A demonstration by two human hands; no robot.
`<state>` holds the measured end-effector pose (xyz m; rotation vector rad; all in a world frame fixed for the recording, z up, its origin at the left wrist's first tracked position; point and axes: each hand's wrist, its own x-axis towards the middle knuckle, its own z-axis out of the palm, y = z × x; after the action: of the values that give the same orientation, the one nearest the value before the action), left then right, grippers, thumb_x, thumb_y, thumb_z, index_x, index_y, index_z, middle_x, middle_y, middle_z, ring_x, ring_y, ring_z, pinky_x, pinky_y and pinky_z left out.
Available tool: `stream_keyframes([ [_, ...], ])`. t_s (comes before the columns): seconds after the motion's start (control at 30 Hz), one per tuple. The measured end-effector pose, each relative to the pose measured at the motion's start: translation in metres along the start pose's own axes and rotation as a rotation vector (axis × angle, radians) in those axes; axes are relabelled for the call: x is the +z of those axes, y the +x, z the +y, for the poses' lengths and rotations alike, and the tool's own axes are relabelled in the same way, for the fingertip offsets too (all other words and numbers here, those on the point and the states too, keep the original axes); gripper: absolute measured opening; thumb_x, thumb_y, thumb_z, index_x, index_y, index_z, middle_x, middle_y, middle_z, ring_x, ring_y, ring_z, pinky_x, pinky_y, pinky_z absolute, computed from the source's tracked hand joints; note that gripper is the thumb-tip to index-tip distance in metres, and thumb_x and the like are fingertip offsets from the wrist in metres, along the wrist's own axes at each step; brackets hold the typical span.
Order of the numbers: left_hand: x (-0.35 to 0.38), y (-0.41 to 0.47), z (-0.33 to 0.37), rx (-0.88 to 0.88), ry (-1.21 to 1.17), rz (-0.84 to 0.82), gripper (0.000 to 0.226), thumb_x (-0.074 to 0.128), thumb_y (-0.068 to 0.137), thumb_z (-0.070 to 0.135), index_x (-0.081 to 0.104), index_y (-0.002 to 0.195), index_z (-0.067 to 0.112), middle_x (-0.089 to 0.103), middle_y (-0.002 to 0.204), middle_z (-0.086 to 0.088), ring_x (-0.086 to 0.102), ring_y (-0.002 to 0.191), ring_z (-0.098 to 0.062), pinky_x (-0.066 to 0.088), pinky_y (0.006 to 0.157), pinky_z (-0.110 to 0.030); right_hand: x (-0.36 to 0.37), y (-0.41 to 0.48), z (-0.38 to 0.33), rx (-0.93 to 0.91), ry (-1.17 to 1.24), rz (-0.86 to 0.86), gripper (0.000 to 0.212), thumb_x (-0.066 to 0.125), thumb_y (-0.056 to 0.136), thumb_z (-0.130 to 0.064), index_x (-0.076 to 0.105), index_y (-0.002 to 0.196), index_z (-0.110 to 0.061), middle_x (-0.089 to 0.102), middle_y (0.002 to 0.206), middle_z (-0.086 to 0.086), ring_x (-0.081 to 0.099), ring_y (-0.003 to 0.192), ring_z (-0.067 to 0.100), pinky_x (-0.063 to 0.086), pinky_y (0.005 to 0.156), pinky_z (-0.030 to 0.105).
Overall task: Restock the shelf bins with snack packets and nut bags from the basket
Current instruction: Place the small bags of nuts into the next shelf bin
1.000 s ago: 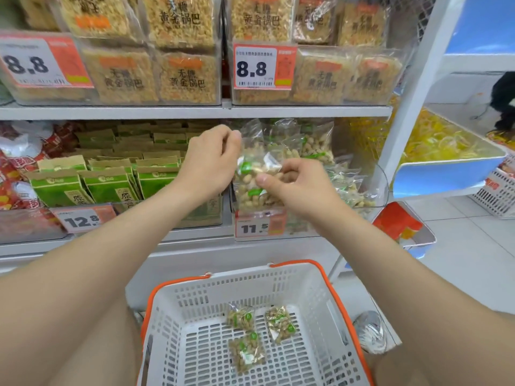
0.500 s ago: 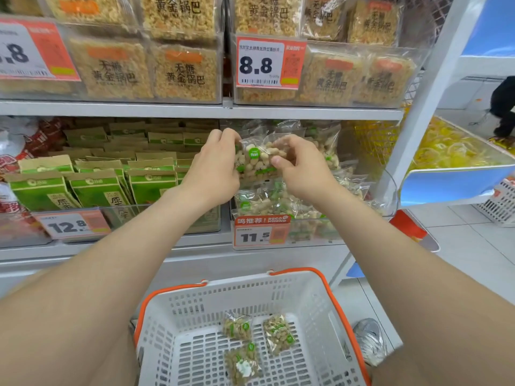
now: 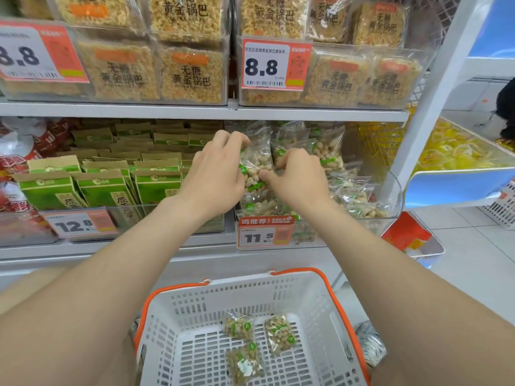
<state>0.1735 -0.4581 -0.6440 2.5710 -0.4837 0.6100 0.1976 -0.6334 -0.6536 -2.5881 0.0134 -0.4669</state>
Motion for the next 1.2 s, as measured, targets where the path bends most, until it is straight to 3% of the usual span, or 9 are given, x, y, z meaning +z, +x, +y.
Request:
stream_keyframes([
  [0.17, -0.002, -0.014, 0.007, 0.081, 0.027, 0.119, 0.045, 0.064, 0.086, 0.005, 0.057, 0.128, 0.02, 0.051, 0.119, -0.002, 0.053, 0.107, -0.027, 0.046, 0.089, -0.044, -0.024, -0.025, -0.012, -0.129, 0.046, -0.009, 0.006, 0.064, 0.083, -0.019, 0.059, 0.081, -0.02, 0.065, 0.079, -0.001, 0.063, 0.081, 0.026, 0.054, 0.064, 0.038],
  [0.27, -0.01, -0.029, 0.02, 0.131, -0.005, 0.17, 0.012, 0.065, 0.088, 0.018, 0.06, 0.098, 0.022, 0.048, 0.086, 0.009, 0.05, 0.086, -0.022, 0.045, 0.073, -0.042, -0.04, -0.047, -0.017, -0.22, 0.098, -0.181, 0.009, 0.062, 0.076, -0.017, 0.058, 0.069, -0.02, 0.063, 0.068, -0.001, 0.062, 0.072, 0.021, 0.057, 0.063, 0.037],
  [0.33, -0.012, -0.042, 0.03, 0.131, 0.042, 0.158, 0.023, 0.058, 0.094, 0.038, 0.054, 0.075, 0.027, 0.049, 0.065, 0.009, 0.051, 0.066, -0.024, 0.042, 0.057, -0.038, -0.049, -0.063, -0.015, -0.281, 0.009, -0.368, 0.011, 0.064, 0.076, -0.017, 0.057, 0.067, -0.016, 0.063, 0.065, 0.002, 0.062, 0.068, 0.022, 0.051, 0.057, 0.033],
  [0.57, 0.017, -0.092, 0.049, 0.303, 0.252, -0.323, 0.047, 0.04, 0.088, 0.044, 0.047, 0.052, 0.015, 0.04, 0.043, 0.002, 0.04, 0.041, -0.019, 0.04, 0.042, -0.03, -0.018, -0.107, 0.027, -0.266, -0.351, -0.994, 0.015, 0.055, 0.086, -0.018, 0.066, 0.085, -0.008, 0.073, 0.08, 0.011, 0.068, 0.071, 0.027, 0.057, 0.062, 0.035],
  [0.77, 0.08, -0.115, 0.047, 0.268, 0.392, -0.801, 0.031, 0.055, 0.089, 0.032, 0.042, 0.063, 0.021, 0.05, 0.063, -0.003, 0.044, 0.053, -0.023, 0.036, 0.05, -0.03, 0.011, -0.138, 0.048, -0.268, -0.581, -1.091, 0.012, 0.053, 0.095, -0.013, 0.057, 0.083, -0.014, 0.06, 0.089, 0.008, 0.052, 0.073, 0.026, 0.047, 0.069, 0.037],
  [0.87, 0.128, -0.136, 0.032, 0.226, 0.443, -1.023, 0.014, 0.05, 0.095, 0.027, 0.061, 0.088, 0.022, 0.069, 0.1, -0.003, 0.058, 0.076, -0.027, 0.05, 0.067, -0.037, 0.018, -0.145, 0.049, -0.279, -0.583, -1.108, 0.026, 0.054, 0.095, -0.011, 0.045, 0.071, -0.018, 0.054, 0.085, 0.003, 0.053, 0.068, 0.021, 0.05, 0.069, 0.035],
  [1.0, 0.188, -0.17, 0.001, 0.226, 0.582, -1.223, 0.03, 0.048, 0.101, 0.027, 0.066, 0.123, 0.019, 0.067, 0.126, -0.006, 0.065, 0.111, -0.03, 0.047, 0.091, -0.041, 0.034, -0.15, 0.054, -0.343, -0.598, -1.095, 0.008, 0.051, 0.098, -0.007, 0.055, 0.097, -0.012, 0.048, 0.091, 0.003, 0.049, 0.07, 0.018, 0.049, 0.068, 0.037],
  [1.07, 0.211, -0.186, -0.01, 0.236, 0.622, -1.276, 0.031, 0.048, 0.102, 0.023, 0.067, 0.126, 0.02, 0.066, 0.13, -0.006, 0.061, 0.118, -0.03, 0.042, 0.104, -0.046, 0.042, -0.152, 0.058, -0.364, -0.603, -1.112, 0.025, 0.05, 0.099, -0.006, 0.058, 0.121, -0.012, 0.046, 0.103, 0.003, 0.049, 0.083, 0.021, 0.048, 0.074, 0.038],
  [1.2, 0.239, -0.207, -0.029, 0.275, 0.627, -1.364, 0.048, 0.048, 0.103, 0.02, 0.05, 0.151, 0.024, 0.045, 0.157, -0.009, 0.046, 0.141, -0.033, 0.036, 0.114, -0.049, 0.063, -0.154, 0.073, -0.342, -0.615, -1.151, 0.018, 0.053, 0.096, -0.005, 0.058, 0.11, -0.015, 0.06, 0.105, 0.003, 0.06, 0.084, 0.023, 0.048, 0.068, 0.037],
])
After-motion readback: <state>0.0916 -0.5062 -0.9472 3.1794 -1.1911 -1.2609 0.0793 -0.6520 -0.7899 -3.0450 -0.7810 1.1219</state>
